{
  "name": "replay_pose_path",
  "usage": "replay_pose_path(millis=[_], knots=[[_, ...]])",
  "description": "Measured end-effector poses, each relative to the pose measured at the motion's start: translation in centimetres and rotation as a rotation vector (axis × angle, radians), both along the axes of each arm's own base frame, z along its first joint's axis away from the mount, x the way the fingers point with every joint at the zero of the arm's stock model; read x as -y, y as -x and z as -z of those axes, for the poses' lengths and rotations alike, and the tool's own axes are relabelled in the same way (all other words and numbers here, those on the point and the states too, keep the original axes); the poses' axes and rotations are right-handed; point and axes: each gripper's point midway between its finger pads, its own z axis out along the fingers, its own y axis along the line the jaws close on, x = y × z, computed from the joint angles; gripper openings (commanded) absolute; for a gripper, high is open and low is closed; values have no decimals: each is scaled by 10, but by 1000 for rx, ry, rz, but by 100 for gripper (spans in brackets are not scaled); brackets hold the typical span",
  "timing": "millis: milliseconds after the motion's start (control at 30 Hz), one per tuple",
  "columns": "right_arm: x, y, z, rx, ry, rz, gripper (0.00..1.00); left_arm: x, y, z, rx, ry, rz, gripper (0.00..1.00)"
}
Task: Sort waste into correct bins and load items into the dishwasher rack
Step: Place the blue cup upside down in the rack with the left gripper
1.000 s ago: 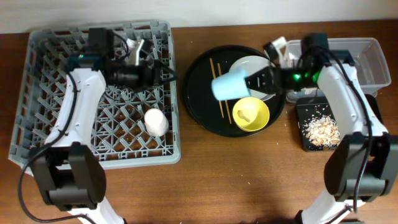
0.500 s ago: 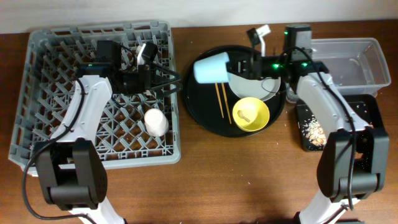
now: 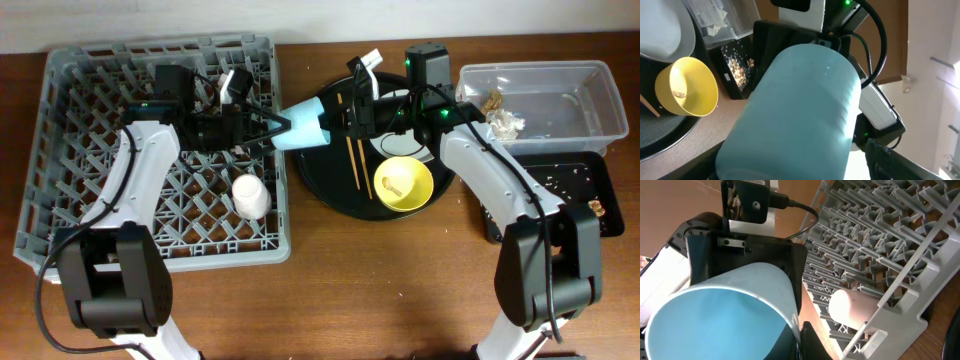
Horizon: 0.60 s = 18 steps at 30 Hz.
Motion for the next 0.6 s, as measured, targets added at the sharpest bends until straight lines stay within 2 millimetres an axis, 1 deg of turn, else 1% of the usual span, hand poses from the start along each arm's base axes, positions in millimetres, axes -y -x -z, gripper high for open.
replay_pose_path(millis=[67, 133, 167, 233, 267, 300, 367, 400, 433, 467, 500, 533, 600], knots=[[-1, 1, 0, -5, -1, -1, 4, 0, 0, 1, -1, -6, -2, 69], [-3, 1, 0, -5, 4, 1, 4, -2, -1, 1, -3, -4, -7, 55], [-4, 1, 1, -6, 8, 3, 4, -3, -1, 0, 0, 2, -7, 52], [-8, 2, 2, -6, 14, 3, 5, -6, -2, -2, -2, 11, -14, 50], [-8, 2, 2, -5, 16, 4, 7, -7, -3, -2, -1, 12, -15, 47], [-8, 2, 3, -7, 17, 5, 20, -7, -3, -2, -1, 13, -16, 45], [-12, 3, 4, -7, 24, 4, 63, -7, -3, -2, 4, 13, -14, 40], [-19, 8, 4, -11, 25, -12, 71, -4, -2, -2, 4, 13, -8, 40], [-24, 11, 5, -5, 28, -21, 75, -3, -2, -3, 17, 14, -4, 40], [-24, 10, 6, -5, 33, -16, 79, -5, -4, -4, 33, 20, -7, 40], [-20, 7, 6, -6, 35, -4, 82, -10, -8, -2, 54, 6, -25, 40], [-15, 3, 6, -7, 36, 10, 88, -18, -14, 2, 59, -21, -53, 40], [2, -7, 7, -16, 38, 50, 91, -42, -27, 14, 49, -93, -135, 40]])
